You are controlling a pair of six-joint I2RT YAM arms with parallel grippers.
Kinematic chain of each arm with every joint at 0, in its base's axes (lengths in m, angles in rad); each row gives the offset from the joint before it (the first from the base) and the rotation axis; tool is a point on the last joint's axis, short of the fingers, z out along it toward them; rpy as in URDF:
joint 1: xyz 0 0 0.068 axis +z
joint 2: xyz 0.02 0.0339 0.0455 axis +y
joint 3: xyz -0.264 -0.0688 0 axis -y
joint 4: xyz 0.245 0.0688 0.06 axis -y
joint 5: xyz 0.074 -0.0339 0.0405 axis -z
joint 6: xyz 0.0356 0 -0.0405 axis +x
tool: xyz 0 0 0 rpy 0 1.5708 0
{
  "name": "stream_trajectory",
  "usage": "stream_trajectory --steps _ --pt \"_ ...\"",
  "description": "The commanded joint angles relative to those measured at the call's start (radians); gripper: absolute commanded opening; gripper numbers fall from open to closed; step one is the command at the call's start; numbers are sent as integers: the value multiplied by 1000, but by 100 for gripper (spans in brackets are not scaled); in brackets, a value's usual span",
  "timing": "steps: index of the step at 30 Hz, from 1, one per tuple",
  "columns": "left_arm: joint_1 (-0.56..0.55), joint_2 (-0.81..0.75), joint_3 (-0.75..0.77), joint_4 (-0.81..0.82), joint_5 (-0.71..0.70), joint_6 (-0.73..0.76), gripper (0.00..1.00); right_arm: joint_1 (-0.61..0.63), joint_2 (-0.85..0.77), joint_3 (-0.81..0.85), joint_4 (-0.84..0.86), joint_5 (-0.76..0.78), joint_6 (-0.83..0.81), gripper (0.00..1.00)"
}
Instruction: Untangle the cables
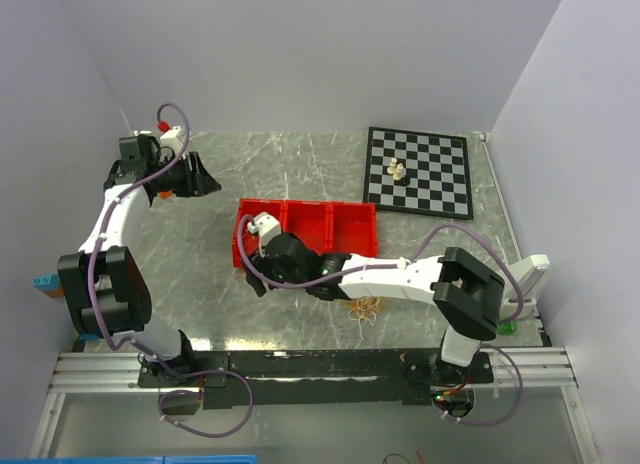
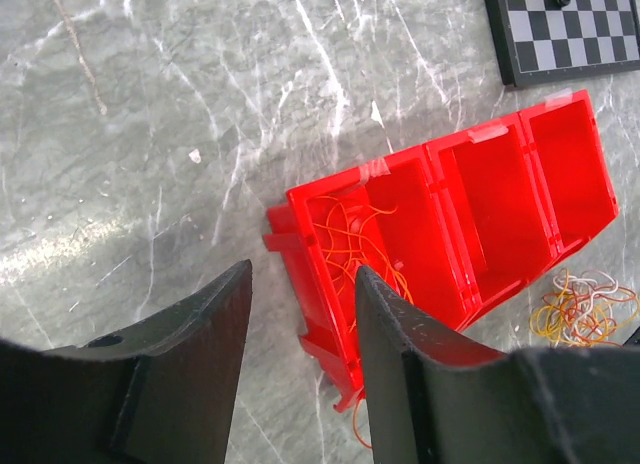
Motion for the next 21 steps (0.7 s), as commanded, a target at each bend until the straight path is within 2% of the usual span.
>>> stream_trajectory --steps 1,8,21 --pt "-4 -19 22 15 31 3 50 -12 83 126 -53 -69 -70 79" --pt "-2 -30 10 19 7 13 51 -22 249 289 -141 -211 3 78" --pt "14 4 42 4 33 9 51 -33 401 464 -225 -159 35 59"
